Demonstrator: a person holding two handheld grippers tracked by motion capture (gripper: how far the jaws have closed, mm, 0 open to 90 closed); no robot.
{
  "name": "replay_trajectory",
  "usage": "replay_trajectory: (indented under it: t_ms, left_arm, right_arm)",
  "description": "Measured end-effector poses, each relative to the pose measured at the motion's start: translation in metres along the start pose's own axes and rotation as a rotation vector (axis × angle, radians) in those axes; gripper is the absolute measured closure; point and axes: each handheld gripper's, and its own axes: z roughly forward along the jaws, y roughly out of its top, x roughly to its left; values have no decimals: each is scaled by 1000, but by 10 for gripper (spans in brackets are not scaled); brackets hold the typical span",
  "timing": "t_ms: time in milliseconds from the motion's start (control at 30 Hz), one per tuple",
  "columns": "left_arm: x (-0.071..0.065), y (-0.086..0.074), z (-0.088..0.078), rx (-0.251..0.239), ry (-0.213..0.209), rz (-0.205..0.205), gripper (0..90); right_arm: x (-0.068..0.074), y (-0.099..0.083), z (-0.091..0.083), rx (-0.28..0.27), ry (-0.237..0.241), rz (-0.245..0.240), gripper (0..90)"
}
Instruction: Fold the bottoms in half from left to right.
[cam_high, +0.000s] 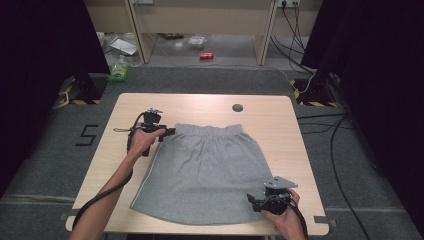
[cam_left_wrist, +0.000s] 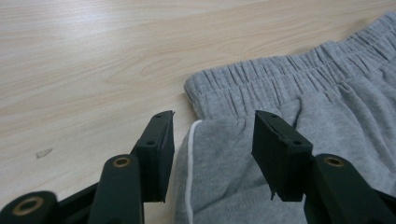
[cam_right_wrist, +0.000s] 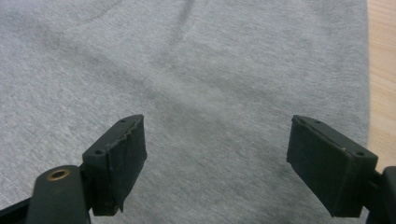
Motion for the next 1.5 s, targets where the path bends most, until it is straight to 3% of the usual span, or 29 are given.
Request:
replay_trajectory:
  t_ms: [533, 900, 1167, 1233, 1367, 1433, 1500]
  left_arm:
    - [-7, 14, 33, 57, 58, -8, 555]
    - [-10, 19, 46, 117, 85, 21, 631]
    - [-9, 20, 46, 119, 65, 19, 722]
    - [-8, 20, 47, 110, 69, 23, 745]
    - [-9, 21, 46, 112, 98, 60, 761]
    - [-9, 22, 47, 114, 99, 61, 763]
    - [-9, 22, 47, 116, 107, 71, 764]
  right_arm:
    - [1, 0, 2, 6, 7, -6, 202]
    - [5, 3, 5, -5, 11, -21, 205]
    - [31, 17, 15, -36, 46, -67, 213]
    - [46, 27, 22, -60, 69, -88, 216]
    - [61, 40, 30, -85, 95, -115, 217]
    - [75, 51, 38, -96, 121, -135, 216]
    - [80, 54, 41, -96, 129, -147, 217]
